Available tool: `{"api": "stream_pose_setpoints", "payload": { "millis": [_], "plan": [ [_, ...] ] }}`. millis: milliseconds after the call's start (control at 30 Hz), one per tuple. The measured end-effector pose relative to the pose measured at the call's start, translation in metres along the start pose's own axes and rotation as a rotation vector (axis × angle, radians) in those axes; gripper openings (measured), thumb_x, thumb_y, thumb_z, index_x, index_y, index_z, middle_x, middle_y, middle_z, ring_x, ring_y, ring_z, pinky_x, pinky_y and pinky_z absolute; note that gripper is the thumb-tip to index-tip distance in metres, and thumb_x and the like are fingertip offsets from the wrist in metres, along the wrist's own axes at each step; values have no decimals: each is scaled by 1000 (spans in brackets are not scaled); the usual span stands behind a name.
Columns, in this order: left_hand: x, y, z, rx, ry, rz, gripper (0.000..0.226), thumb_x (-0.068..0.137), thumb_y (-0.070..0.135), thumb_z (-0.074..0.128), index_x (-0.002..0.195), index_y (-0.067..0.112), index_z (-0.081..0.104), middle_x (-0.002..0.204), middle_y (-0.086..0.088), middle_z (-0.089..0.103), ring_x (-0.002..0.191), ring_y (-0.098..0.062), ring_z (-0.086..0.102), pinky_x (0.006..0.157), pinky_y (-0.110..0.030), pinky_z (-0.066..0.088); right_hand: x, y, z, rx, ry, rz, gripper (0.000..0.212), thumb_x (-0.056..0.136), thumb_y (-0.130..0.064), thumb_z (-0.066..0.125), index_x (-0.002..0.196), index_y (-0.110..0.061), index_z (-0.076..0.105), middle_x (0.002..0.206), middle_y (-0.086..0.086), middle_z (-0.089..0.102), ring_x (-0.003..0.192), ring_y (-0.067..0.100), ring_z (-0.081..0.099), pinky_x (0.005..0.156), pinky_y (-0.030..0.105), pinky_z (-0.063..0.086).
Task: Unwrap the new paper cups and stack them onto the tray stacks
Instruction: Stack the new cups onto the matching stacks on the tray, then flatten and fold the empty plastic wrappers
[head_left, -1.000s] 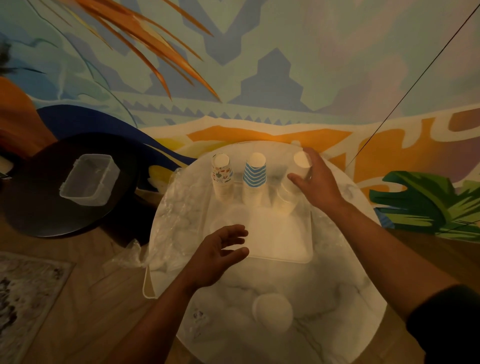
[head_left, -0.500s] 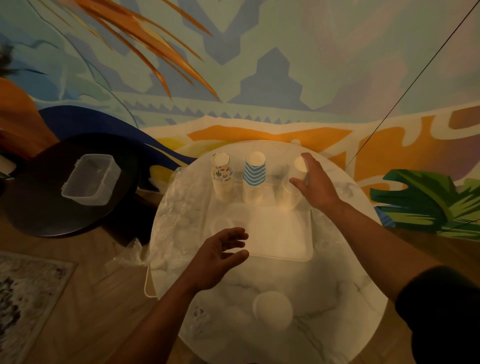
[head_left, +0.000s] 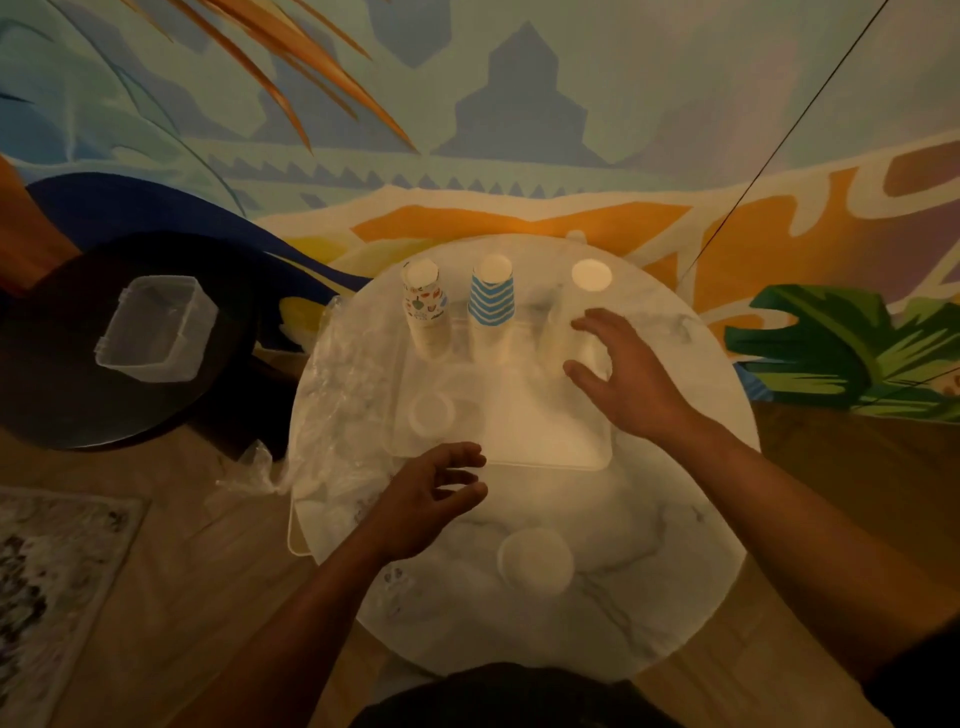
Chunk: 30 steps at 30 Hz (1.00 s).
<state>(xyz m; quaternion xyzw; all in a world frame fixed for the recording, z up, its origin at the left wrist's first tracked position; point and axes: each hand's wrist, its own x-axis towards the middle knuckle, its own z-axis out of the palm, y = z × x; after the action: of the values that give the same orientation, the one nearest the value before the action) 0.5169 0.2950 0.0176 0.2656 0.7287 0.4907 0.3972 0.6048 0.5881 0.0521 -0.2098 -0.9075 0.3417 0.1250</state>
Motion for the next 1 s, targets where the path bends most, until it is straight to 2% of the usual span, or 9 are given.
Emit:
{"api": "stream_pose_setpoints", "payload": {
  "millis": [100,267,400,500,667,800,1000],
  "plan": [
    [-6,-7,9,31,-19,-21,43,92,24,73,131,27,56,124,10,66,110,-1,65,88,-21,56,-48,-7,10,107,-127,4,42,92,-25,73,132,-20,60,135,-4,57,116,9,57,97,28,49],
    [-18,-24,30,109,-81,-79,41,92,30,74,130,31,58,120,14,65,105,2,65,85,-20,56,-111,-1,34,153,-346,168,41,94,-37,70,133,-32,58,134,-12,57,112,-1,56,89,9,45],
    [-25,-37,47,158,-126,-140,48,90,36,74,135,28,57,124,14,60,100,-1,66,84,-21,57,-147,6,54,119,-457,295,60,86,-55,72,140,-39,49,135,-18,51,111,1,56,89,18,49],
    [-27,-43,57,227,-128,-165,53,89,40,75,137,29,55,126,13,56,96,-4,67,81,-21,58,-160,8,66,46,-520,362,71,82,-61,73,144,-41,44,129,-23,45,107,3,56,80,17,50],
    [-24,-48,70,285,-123,-190,50,90,38,74,135,32,54,126,8,55,93,-9,67,76,-18,56,-166,6,77,78,-510,422,59,85,-51,75,137,-33,54,120,-14,55,87,4,60,65,11,46],
    [-20,-48,72,289,-82,-185,43,92,31,72,131,31,57,121,7,57,90,-10,66,73,-19,56,-166,5,80,141,-448,437,49,86,-43,77,130,-30,60,119,-10,62,88,3,61,68,11,48],
    [-18,-49,67,280,-46,-163,37,91,29,73,125,32,61,115,8,60,87,-8,66,71,-18,55,-166,6,84,138,-388,430,47,89,-40,75,132,-30,61,113,-6,59,87,2,59,68,9,45]
  ]
}}
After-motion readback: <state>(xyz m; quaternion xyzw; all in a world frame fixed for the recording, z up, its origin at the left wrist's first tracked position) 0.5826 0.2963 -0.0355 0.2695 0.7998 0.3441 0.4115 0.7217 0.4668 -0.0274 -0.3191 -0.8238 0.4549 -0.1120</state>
